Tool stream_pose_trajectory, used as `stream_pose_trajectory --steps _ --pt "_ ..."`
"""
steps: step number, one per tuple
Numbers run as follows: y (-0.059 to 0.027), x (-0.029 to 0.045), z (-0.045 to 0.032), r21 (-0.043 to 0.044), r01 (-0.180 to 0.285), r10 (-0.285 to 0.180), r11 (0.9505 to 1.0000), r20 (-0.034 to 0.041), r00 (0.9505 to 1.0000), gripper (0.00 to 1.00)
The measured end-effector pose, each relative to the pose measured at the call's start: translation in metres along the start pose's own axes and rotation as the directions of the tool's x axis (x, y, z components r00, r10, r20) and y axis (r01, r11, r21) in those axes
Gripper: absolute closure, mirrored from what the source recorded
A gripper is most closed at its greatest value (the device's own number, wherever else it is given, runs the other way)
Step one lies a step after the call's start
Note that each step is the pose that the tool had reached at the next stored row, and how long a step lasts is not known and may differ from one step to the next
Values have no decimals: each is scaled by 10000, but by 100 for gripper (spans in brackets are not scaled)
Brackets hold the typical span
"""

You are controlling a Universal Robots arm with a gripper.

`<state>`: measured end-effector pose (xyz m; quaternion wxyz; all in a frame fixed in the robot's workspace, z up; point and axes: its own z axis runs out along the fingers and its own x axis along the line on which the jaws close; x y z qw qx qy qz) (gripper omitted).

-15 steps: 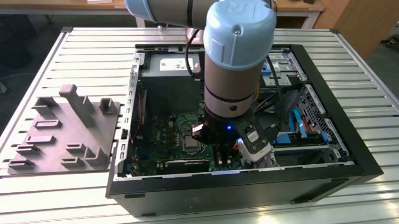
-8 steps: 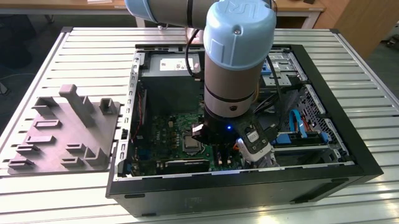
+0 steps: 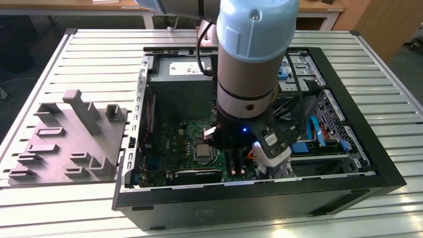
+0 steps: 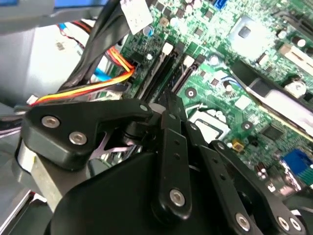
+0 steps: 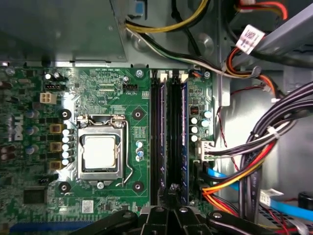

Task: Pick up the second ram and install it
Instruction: 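Press down the second ram until it locks into place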

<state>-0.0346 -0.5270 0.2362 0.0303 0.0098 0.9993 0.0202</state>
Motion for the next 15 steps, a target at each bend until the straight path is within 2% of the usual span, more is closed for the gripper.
stream_pose_trajectory --steps 5,11,15 --pt "7 -10 -171 1 0 0 10000 -1 10000 90" --pt "10 -11 -177 2 1 -1 10000 -1 10000 90" --pt "93 -9 -173 2 0 0 10000 -1 10000 90"
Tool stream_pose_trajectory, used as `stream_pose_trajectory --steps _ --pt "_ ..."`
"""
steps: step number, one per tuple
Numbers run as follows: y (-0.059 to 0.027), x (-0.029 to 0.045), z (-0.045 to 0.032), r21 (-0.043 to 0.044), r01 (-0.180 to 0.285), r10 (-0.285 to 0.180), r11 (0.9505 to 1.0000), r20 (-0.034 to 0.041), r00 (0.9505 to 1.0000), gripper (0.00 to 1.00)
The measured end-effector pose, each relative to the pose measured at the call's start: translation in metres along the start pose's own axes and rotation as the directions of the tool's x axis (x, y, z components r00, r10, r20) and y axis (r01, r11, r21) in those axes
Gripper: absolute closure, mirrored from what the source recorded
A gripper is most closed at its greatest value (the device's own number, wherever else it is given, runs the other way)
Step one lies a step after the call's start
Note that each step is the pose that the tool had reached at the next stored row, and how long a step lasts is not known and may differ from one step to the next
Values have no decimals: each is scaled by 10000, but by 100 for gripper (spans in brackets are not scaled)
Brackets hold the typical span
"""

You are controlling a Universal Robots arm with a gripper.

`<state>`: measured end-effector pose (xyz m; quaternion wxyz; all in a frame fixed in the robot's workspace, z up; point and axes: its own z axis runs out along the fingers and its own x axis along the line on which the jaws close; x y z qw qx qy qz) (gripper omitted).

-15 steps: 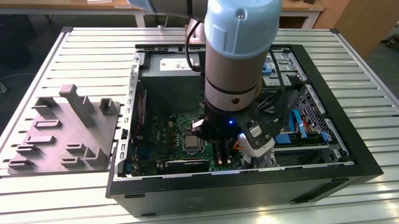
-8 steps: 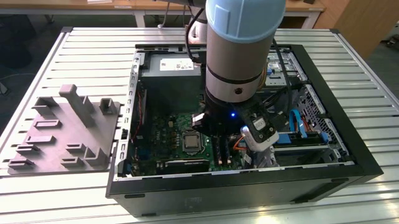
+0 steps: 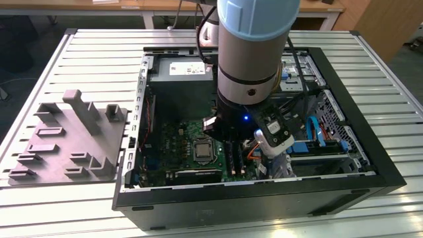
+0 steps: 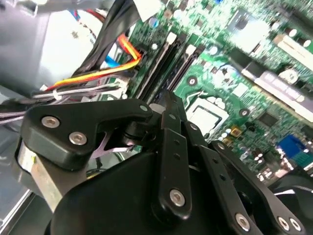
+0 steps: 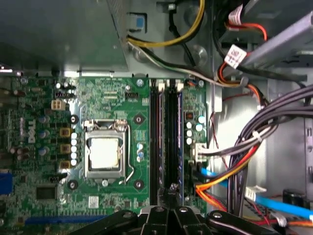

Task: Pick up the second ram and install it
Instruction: 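Press down the second ram until it locks into place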

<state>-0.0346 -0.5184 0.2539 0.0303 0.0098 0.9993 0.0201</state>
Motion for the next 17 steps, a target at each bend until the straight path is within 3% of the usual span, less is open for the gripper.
stream_pose_trajectory --steps 10,17 --pt "289 6 17 0 1 -1 10000 0 10000 90" --pt "314 4 -29 0 0 0 10000 0 10000 90"
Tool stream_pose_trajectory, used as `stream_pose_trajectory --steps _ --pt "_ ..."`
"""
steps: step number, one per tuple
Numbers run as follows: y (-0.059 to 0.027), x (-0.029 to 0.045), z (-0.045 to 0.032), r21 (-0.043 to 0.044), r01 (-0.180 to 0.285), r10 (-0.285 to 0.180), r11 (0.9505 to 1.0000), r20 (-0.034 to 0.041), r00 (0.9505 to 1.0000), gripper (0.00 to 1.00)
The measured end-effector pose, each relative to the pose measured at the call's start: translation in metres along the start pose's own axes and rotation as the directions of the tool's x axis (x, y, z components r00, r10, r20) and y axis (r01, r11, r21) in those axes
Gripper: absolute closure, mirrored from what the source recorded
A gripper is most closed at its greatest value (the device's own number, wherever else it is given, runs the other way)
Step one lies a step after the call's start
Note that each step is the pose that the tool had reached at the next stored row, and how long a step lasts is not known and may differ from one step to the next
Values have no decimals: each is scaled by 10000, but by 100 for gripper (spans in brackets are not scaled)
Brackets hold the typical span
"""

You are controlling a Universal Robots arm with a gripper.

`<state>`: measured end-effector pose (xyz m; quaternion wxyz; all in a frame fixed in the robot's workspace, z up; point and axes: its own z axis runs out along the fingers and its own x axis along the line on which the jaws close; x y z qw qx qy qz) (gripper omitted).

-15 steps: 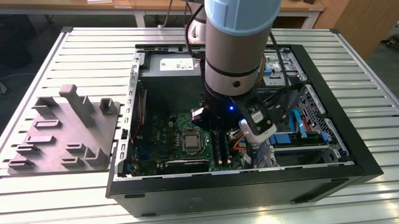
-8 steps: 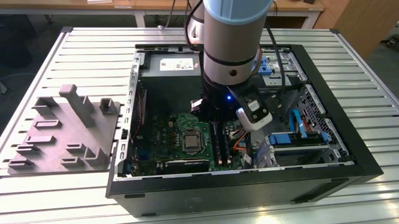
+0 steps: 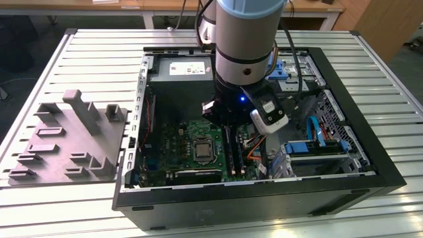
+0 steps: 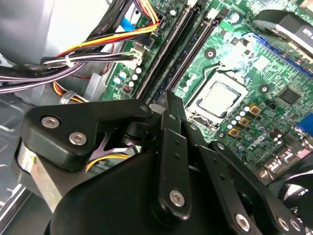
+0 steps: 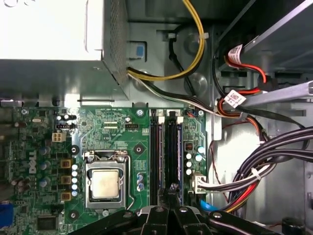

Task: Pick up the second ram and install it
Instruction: 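Press down the second ram until it locks into place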

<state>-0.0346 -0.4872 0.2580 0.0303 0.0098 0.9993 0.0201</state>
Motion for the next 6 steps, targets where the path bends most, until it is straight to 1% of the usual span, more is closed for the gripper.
stream_pose_trajectory --steps 6 --pt "0 0 -3 -1 0 0 10000 0 10000 90"
